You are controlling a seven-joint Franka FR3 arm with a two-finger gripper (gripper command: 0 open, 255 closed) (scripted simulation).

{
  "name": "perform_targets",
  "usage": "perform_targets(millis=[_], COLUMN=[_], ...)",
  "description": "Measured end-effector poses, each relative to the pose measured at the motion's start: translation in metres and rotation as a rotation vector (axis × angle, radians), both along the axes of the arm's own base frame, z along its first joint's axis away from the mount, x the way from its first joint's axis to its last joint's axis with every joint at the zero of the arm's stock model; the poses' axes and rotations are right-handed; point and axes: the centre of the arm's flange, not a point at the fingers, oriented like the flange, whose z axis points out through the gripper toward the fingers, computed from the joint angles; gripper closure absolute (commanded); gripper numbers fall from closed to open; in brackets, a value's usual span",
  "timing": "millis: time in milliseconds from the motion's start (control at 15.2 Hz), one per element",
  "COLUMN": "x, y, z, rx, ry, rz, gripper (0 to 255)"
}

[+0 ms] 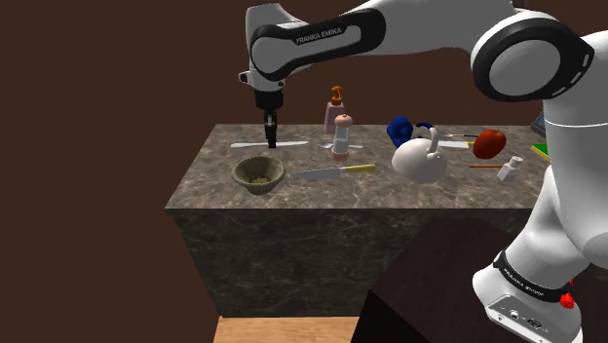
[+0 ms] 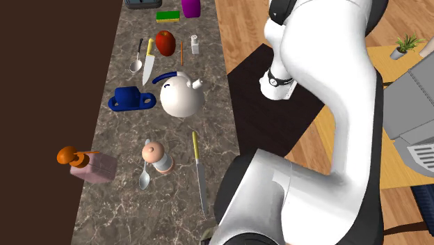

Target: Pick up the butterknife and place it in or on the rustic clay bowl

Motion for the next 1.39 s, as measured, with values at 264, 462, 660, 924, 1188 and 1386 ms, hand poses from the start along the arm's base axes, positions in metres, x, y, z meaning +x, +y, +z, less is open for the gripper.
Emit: perform_targets(millis=[264,462,660,924,1188,1386], x=[0.033,0.037,0.037,0.038,0.037,0.037], y=[0.035,0.040,0.041,0.040,0.041,0.041], z=[0.002,-0.014,-0.030,-0.049,-0.072,-0.082], rx=[0.000,0.000,0.000,0.000,0.000,0.000], ry=[0.000,0.001,0.001,0.001,0.001,0.001], rz=[0.000,0.000,-0.001,0.000,-0.001,-0.001], gripper=[255,255,255,255,255,255])
